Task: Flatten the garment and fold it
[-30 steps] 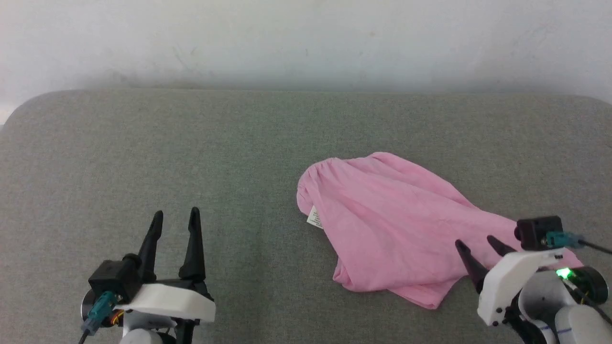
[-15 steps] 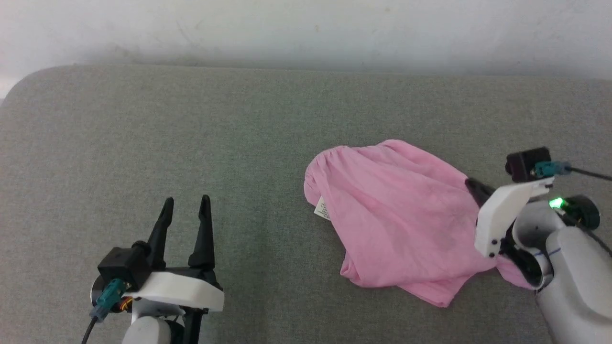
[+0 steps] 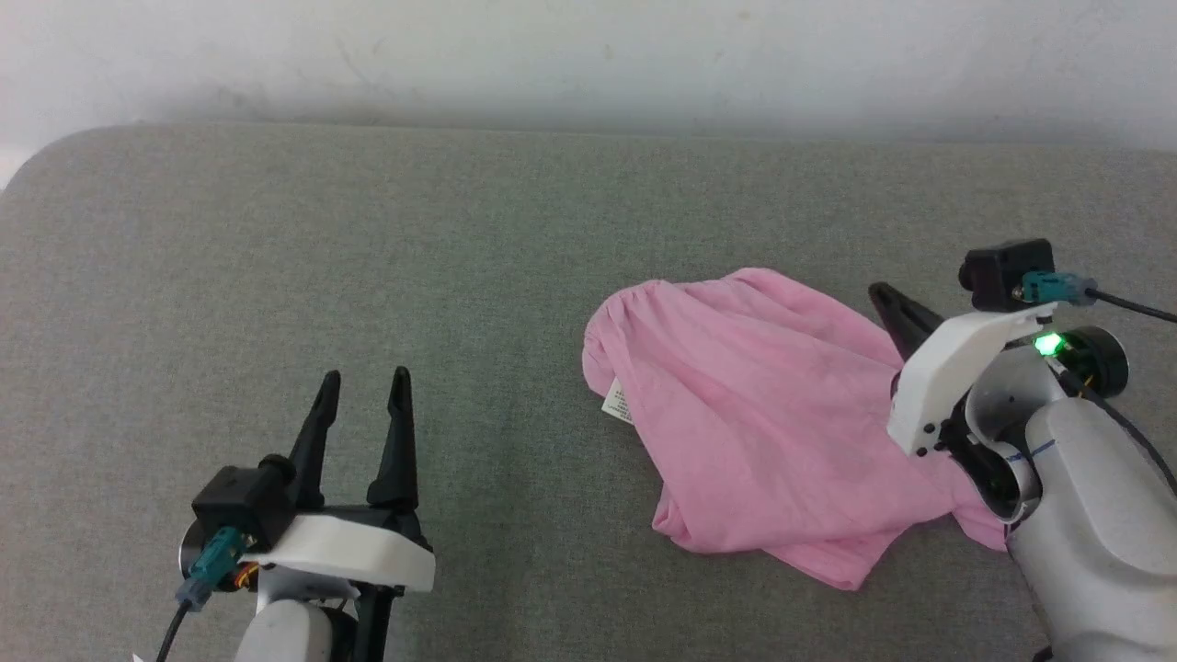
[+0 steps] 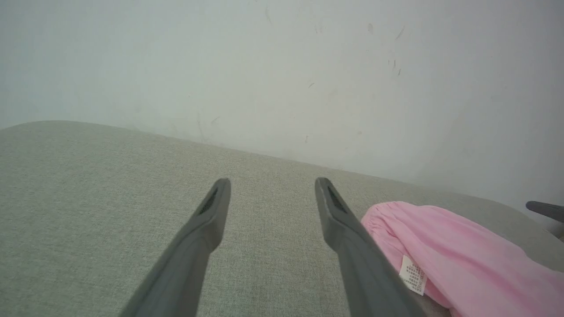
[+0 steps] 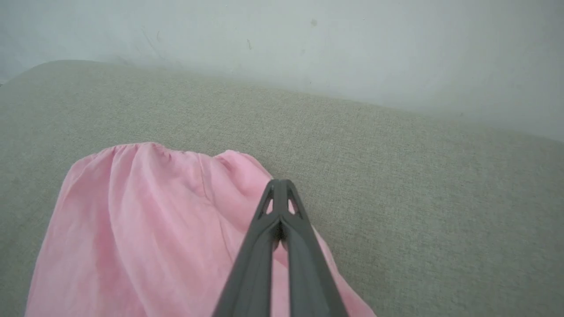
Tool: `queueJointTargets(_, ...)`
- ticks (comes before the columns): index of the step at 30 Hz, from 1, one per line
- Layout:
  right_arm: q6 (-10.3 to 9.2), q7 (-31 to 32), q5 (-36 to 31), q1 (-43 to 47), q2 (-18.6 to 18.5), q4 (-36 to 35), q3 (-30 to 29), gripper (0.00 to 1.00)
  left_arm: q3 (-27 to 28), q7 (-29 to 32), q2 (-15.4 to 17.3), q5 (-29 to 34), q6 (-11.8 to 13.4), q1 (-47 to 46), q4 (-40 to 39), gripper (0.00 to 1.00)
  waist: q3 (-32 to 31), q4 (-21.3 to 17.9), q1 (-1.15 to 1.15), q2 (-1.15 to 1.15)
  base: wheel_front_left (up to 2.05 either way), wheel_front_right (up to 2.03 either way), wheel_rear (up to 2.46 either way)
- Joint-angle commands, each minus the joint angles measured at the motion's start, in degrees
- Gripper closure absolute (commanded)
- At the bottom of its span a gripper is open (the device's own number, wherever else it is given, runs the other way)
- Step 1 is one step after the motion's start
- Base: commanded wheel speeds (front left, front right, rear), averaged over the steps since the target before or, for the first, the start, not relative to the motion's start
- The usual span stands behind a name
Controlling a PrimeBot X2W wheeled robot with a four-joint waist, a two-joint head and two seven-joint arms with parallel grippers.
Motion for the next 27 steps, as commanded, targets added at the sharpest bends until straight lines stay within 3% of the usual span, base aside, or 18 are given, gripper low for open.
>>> queueJointTargets(1, -0.04, 0.2, 0.4, 0.8, -0.3, -0.1, 0.1, 1.0, 0.1, -0.3, -0.2, 0.2, 0.0, -0.3, 0.2, 0.0, -0.3, -0.3, 0.0, 0.0, 0.0, 0.0, 0.0)
queueJointTargets(6, -0.04, 5.6, 3.7, 3.3, -3.2, -3.2, 1.9, 1.0, 0.3, -0.3, -0.3, 0.3, 0.0, 0.4, 0.5, 0.0, -1.8, -0.8, 0.0, 0.0, 0.0, 0.0, 0.0)
queueJointTargets(7, -0.04, 6.8, 4.0, 3.9, -4.0, -4.0, 1.8, 0.79, 0.3, -0.3, -0.3, 0.4, 0.0, 0.5, 0.6, 0.0, -2.0, -0.8, 0.0, 0.0, 0.0, 0.0, 0.0)
queueJointTargets(8, -0.04, 8.5, 4.2, 4.5, -4.7, -4.6, 1.9, 0.0, 0.3, -0.3, -0.3, 0.5, 0.0, 0.6, 0.5, 0.0, -2.3, -0.9, 0.0, 0.0, 0.0, 0.0, 0.0)
queueJointTargets(16, -0.04, 20.7, 6.6, 7.4, -7.5, -8.7, 3.6, 0.0, 0.4, -0.3, -0.2, 1.2, -0.1, 0.9, 0.4, 0.0, -2.4, -0.7, 0.0, 0.0, 0.0, 0.0, 0.0)
queueJointTargets(25, -0.04, 26.7, 8.8, 6.1, -6.7, -1.7, 6.9, 0.0, -0.3, -0.3, 1.0, 4.6, 0.8, 0.1, -0.3, 0.0, -0.1, 1.0, 0.0, 0.0, 0.0, 0.0, 0.0)
queueJointTargets(26, -0.04, 28.0, 9.1, 6.0, -6.7, -0.2, 7.3, 0.09, -0.5, -0.3, 1.2, 5.1, 1.0, 0.0, -0.3, 0.0, 0.1, 1.3, 0.0, 0.0, 0.0, 0.0, 0.0)
queueJointTargets(27, -0.04, 29.5, 9.5, 6.1, -6.5, 1.2, 7.6, 0.5, -0.6, -0.3, 1.3, 5.5, 1.1, -0.1, -0.3, 0.0, 0.2, 1.5, 0.0, 0.0, 0.0, 0.0, 0.0)
